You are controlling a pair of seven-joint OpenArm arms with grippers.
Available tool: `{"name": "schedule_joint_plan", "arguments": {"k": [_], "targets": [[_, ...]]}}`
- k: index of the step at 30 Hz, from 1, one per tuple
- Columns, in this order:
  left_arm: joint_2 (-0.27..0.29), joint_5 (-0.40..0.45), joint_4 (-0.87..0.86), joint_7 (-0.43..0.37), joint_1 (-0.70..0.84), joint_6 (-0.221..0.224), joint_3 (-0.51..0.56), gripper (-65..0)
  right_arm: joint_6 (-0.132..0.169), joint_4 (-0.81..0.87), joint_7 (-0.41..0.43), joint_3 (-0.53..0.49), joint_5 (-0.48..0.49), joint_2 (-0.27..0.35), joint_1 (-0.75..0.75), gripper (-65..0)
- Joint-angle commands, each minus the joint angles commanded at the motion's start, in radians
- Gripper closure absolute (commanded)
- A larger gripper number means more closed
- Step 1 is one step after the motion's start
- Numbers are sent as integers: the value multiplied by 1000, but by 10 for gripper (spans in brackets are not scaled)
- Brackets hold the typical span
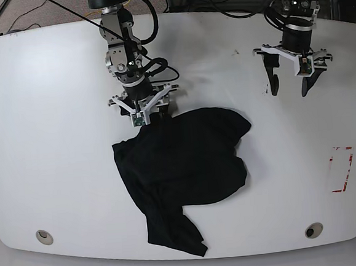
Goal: Layout the t-shirt on the table in an organized manner, then fold the t-shirt properly
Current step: 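Lower both grippers toward the crumpled black t-shirt's edges, then pinch the black t-shirt fabric with both grippers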
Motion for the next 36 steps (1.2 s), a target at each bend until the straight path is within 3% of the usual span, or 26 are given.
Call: {"name": "schedule_joint_plan", "arguments": {"k": [3, 10, 22, 27, 29, 31, 36], "targets": [[9, 0, -2, 66, -48, 0, 0, -393, 0, 0, 17, 0, 0, 0, -3, -282], [41, 2, -5, 227, -180, 0, 0, -393, 2, 0, 51, 0, 0, 0, -11, 0], [91, 0, -230, 443, -476, -2, 21, -393, 3, 32, 54, -2, 0, 0, -57, 0], [84, 0, -324, 453, -535, -6, 83, -393, 46, 61, 49, -2, 0, 0, -69, 0], [84, 0, -354, 453, -548, -34, 117, -393, 58, 69, 49, -2, 0, 0, -72, 0], [87, 0, -384, 453, -549, -80, 138, -393, 58, 71, 49, -2, 0, 0, -84, 0], [91, 2, -430, 453, -551, -143, 150, -392, 60, 78, 51, -2, 0, 0, -94, 0]]}}
